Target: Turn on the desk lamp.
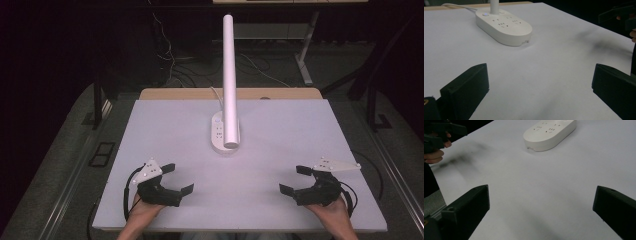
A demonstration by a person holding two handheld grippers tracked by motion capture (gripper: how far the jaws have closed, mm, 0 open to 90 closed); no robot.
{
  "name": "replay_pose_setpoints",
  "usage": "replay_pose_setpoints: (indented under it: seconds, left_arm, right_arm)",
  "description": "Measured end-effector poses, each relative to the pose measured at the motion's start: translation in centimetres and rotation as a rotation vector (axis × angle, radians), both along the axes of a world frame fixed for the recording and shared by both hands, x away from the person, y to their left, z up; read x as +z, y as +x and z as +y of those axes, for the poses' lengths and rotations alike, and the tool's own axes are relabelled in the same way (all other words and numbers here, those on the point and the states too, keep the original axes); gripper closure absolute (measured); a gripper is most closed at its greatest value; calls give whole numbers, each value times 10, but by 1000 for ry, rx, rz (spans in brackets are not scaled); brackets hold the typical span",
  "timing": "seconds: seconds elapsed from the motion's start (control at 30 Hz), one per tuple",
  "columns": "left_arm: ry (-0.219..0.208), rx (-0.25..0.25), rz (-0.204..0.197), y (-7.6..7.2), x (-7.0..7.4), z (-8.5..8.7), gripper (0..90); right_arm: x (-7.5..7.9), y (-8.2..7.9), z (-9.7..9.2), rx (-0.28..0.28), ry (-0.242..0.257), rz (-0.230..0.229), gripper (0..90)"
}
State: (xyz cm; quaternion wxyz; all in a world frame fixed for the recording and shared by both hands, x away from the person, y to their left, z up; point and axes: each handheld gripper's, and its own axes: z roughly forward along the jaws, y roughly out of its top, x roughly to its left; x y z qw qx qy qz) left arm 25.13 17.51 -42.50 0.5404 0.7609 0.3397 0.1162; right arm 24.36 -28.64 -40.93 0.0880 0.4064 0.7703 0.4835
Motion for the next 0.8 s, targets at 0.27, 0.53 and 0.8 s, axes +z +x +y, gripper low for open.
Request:
replay_pose_setpoints:
  seconds: [0.27,0.53,0.8]
  left_arm:
    - [16,1,-5,-1,0,-2,0]
    - [30,-5,15,1,-3,-5,0]
    - [44,-9,12,1,-3,-6,0]
  right_arm:
    - [0,0,-1,-7,0,17,4]
    - [0,2,-1,0,-7,16,4]
    - [2,2,1,6,-7,25,4]
